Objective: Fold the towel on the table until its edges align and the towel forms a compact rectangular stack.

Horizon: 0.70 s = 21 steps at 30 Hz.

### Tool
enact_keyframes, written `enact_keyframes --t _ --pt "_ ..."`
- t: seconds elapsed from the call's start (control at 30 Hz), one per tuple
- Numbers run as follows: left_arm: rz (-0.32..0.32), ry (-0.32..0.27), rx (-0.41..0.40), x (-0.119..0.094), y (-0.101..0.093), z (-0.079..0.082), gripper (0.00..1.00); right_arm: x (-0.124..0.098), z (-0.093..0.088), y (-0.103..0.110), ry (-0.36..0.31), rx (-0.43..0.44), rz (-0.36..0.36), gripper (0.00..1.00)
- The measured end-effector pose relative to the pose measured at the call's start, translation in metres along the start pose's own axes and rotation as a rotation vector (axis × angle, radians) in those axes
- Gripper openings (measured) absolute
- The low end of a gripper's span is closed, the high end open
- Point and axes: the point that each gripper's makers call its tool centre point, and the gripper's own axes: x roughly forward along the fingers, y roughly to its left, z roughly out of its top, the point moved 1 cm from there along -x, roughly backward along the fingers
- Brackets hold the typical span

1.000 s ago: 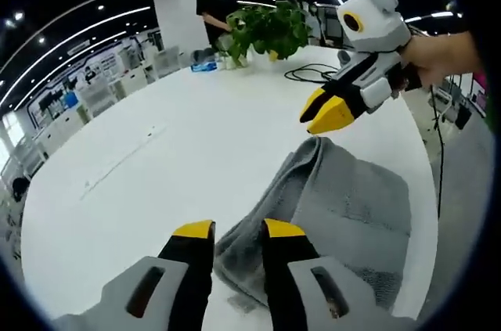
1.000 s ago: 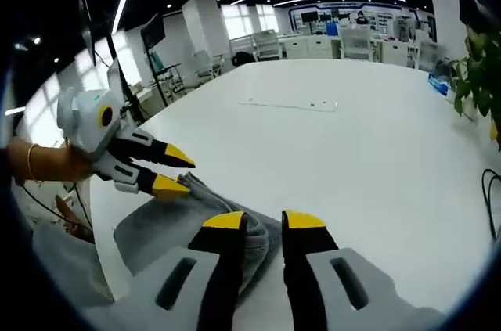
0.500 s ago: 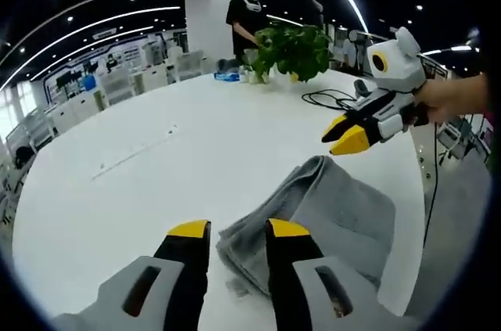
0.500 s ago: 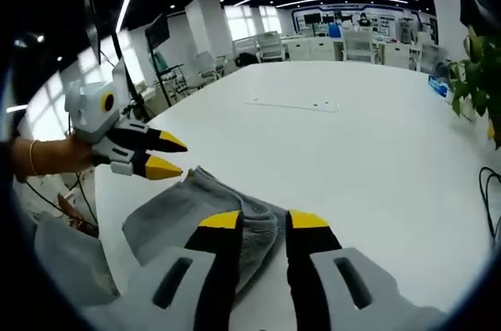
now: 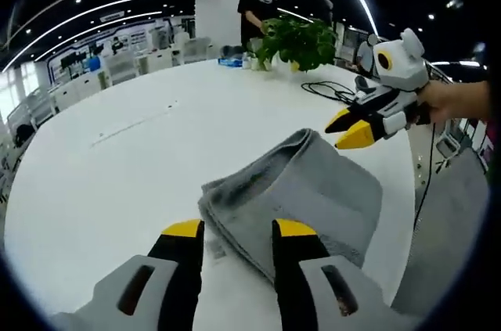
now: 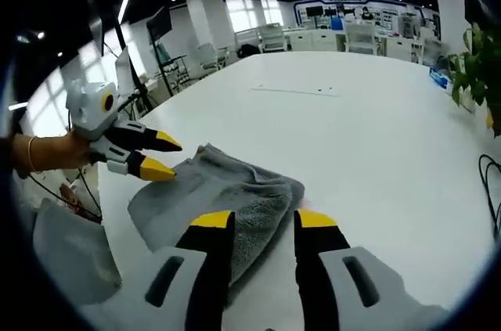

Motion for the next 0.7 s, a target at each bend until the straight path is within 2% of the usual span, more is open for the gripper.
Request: enact_keyframes --t 0.17,0.33,0.43,0.6,0.7 --pt "0.007 0.031 -0.029 0.002 0.0 -0.015 0.35 0.002 -0.011 0.003 0.019 0.025 0.015 0.32" --pt "0.007 0.039 -0.072 0.006 0.002 -0.021 0.36 0.009 -0.021 0.005 0.045 0.031 0.03 0.31" --pt "-0.011 0.056 -0.077 0.01 0.0 -0.025 0.34 0.015 -0.028 0.005 0.065 0.026 0.034 0.3" --pt "-0.049 0.067 -0.148 0.016 -0.003 -0.03 0.28 0.024 -0.035 0.005 0.087 0.026 0.038 0.3" --pt "-0.06 0.064 -0.162 0.019 -0.004 -0.031 0.25 0.03 -0.036 0.006 0.096 0.016 0.047 0.29"
